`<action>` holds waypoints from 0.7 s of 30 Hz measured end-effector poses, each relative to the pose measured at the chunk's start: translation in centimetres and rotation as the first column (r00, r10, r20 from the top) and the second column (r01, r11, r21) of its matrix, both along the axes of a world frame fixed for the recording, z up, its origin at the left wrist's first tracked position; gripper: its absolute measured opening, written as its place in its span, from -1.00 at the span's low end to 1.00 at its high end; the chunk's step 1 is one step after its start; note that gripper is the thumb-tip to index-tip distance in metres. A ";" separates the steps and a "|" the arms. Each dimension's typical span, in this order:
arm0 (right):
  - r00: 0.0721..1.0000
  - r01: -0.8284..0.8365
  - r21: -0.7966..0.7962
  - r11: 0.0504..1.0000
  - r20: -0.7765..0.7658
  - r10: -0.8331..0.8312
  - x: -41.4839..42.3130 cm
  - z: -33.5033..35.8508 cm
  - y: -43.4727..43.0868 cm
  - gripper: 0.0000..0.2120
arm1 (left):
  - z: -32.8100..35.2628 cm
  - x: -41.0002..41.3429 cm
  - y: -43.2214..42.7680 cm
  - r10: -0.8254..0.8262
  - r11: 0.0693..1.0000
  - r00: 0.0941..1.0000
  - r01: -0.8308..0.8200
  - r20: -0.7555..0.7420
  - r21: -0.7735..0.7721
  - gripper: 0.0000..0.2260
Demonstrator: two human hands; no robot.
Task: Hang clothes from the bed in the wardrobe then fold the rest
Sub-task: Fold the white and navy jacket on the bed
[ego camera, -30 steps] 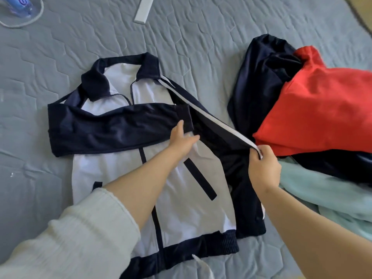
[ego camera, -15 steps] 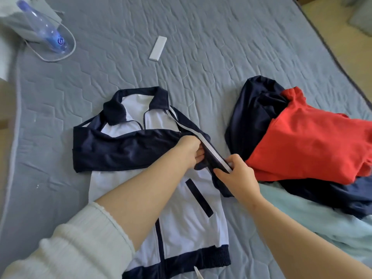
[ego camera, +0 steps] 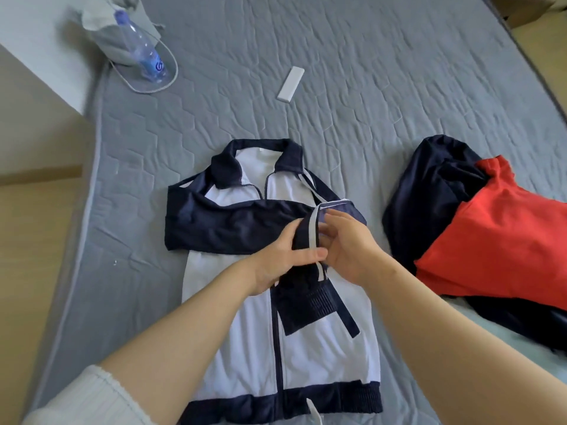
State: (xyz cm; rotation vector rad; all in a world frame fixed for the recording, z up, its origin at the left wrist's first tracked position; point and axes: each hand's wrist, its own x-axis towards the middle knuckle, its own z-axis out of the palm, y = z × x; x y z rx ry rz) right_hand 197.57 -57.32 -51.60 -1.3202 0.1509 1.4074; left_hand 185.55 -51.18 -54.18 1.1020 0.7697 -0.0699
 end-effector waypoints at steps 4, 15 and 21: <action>0.966 0.190 -0.002 0.982 0.181 -0.186 -2.9 -1.6 1.8 -0.82 | -1.0 -3.3 2.0 0.300 0.943 0.929 -0.255 -0.216 0.215 -0.65; 0.838 0.345 -0.161 0.925 -0.391 -0.380 -11.1 -7.5 4.3 -0.60 | -3.0 -12.0 6.9 0.543 0.727 0.829 -0.543 -0.132 -0.419 -0.58; 0.950 0.311 -0.066 0.948 0.056 -0.308 -9.2 -8.2 6.8 -0.82 | -5.2 -12.3 8.0 0.176 0.982 0.748 -0.091 -0.640 0.163 -0.90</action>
